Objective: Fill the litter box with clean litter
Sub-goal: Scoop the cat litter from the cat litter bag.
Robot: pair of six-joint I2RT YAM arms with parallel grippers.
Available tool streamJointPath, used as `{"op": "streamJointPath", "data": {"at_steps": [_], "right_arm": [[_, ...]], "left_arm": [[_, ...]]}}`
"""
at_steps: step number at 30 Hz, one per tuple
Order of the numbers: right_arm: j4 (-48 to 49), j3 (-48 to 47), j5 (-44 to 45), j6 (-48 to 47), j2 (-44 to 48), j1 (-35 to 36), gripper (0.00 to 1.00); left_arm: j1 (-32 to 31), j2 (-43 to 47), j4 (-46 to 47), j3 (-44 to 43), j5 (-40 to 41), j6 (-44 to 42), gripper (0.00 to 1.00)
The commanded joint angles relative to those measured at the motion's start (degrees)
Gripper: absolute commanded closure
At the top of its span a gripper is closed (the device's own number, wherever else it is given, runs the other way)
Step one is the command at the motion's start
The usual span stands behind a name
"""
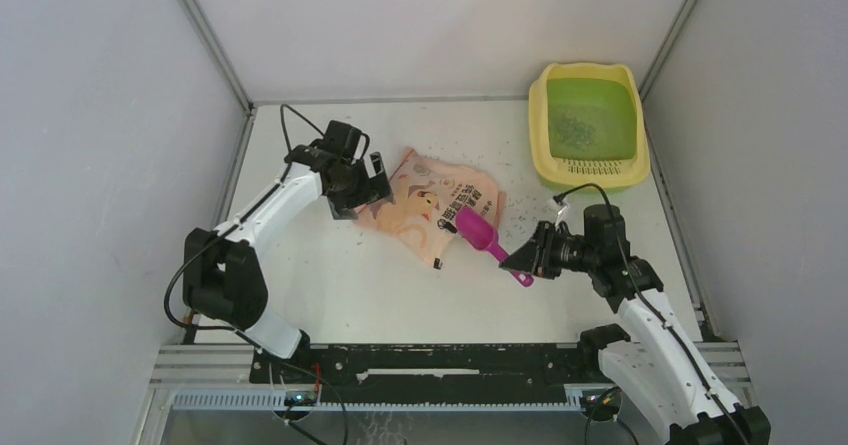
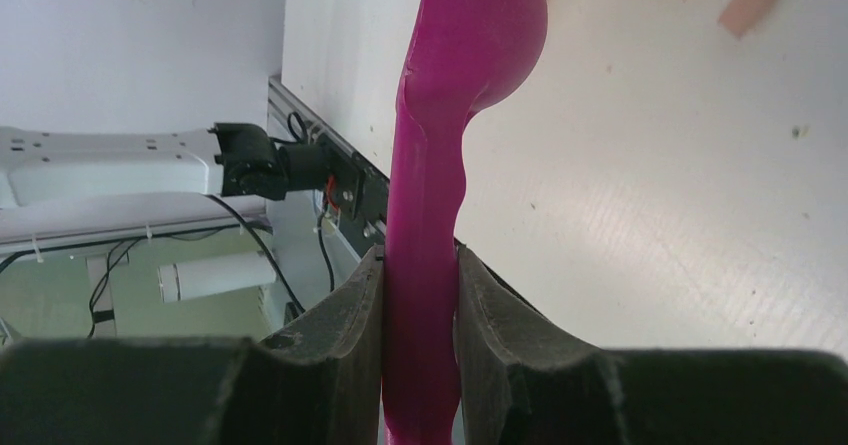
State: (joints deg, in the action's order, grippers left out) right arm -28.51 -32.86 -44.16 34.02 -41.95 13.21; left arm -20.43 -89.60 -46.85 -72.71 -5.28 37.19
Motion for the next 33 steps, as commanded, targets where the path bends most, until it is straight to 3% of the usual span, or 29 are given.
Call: {"op": "streamJointPath", "data": {"at_steps": [1, 9, 17, 33], "right_arm": [[5.41, 5.27, -4.00, 0.18, 2.08, -0.31, 1.00], [8.42, 12.63, -8.54, -0.08, 4.32, -2.30, 1.00], [7.34, 14.18, -8.83, -0.76, 4.40, -2.37, 1.00], [17.15, 14.08, 0.31, 7.81, -3.21, 4.93, 1.00]], "left_arm": [[0.29, -0.18, -1.33, -6.10, 3.08, 3.90, 0.00], [-1.02, -1.18, -1.72, -6.94, 6.33, 7.28, 0.00], [-1.72, -4.02, -2.00, -9.74, 7.98, 7.94, 0.00], [1.64, -9.11, 0.95, -14.65, 2.11, 4.65, 0.00]]}}
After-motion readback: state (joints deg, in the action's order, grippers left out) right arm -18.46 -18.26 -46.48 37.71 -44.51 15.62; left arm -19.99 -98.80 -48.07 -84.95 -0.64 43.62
